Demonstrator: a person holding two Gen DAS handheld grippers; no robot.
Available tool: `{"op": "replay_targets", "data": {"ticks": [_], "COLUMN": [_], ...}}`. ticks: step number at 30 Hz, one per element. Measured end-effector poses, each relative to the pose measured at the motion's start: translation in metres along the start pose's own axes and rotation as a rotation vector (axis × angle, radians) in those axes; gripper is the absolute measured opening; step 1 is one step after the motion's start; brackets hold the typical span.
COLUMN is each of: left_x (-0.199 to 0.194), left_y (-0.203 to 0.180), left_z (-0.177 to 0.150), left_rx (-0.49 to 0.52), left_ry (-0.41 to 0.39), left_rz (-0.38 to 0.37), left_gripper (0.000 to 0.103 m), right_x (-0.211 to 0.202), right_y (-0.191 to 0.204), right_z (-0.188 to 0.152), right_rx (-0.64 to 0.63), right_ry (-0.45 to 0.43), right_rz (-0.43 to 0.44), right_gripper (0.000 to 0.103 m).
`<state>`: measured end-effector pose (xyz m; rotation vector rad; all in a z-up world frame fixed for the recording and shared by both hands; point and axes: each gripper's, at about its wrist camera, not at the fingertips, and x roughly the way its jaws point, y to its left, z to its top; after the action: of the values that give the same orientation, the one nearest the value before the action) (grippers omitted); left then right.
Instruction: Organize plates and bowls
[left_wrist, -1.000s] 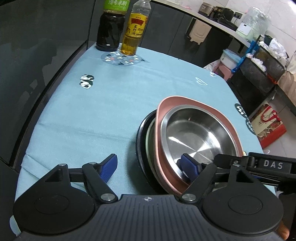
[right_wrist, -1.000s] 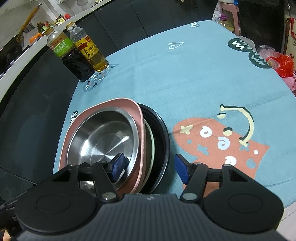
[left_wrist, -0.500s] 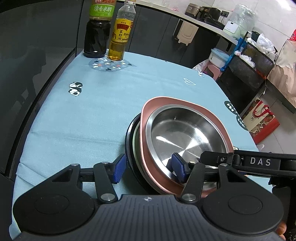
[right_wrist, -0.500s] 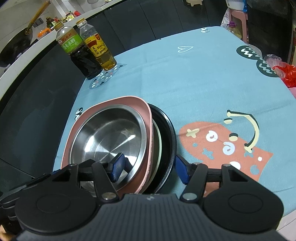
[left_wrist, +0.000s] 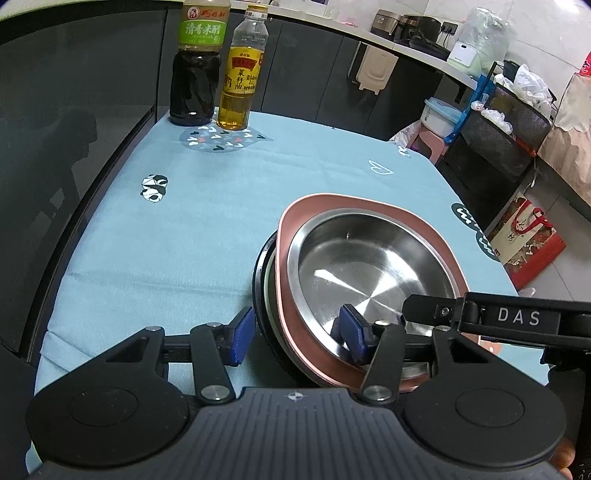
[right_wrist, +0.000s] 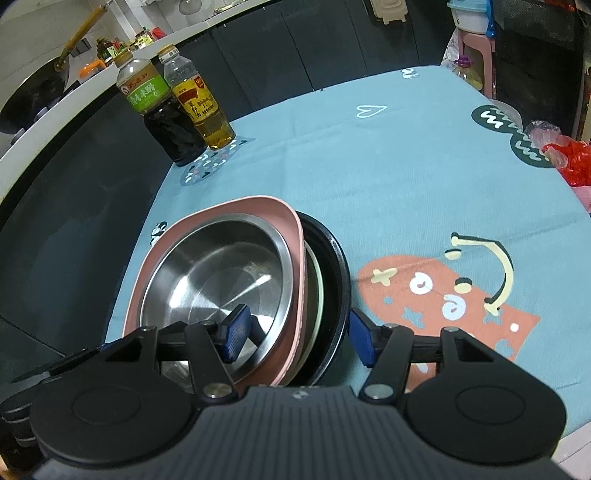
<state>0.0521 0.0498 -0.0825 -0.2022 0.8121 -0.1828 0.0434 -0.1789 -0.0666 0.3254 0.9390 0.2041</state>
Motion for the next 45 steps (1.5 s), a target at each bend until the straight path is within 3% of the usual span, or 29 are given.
{"op": "replay_targets", "data": {"ticks": [20,29,45], "left_x": [0.003,0.018,0.086], "left_y": [-0.003,-0.015,-0.027], "left_z": [0.017,0.045,0.102], "left_rx": [-0.017,0.0,-0.031], "left_ry": [-0.032,-0.093,-0.083], "left_rz": [0.004,0.014,0.033], "left_gripper": [0.047,0.047,0.047], "right_x": [0.004,0.014,0.059], "right_y": [-0.001,0.001,-0.027], "right_z": [0.008,0.039,0.102], "right_rx": [-0.004,-0.014,0.014], "right_ry": [-0.033,-0.071,-0.081], "right_rz": [0.007,0.005,0.008], "right_gripper": [0.058,0.058,0.058]}}
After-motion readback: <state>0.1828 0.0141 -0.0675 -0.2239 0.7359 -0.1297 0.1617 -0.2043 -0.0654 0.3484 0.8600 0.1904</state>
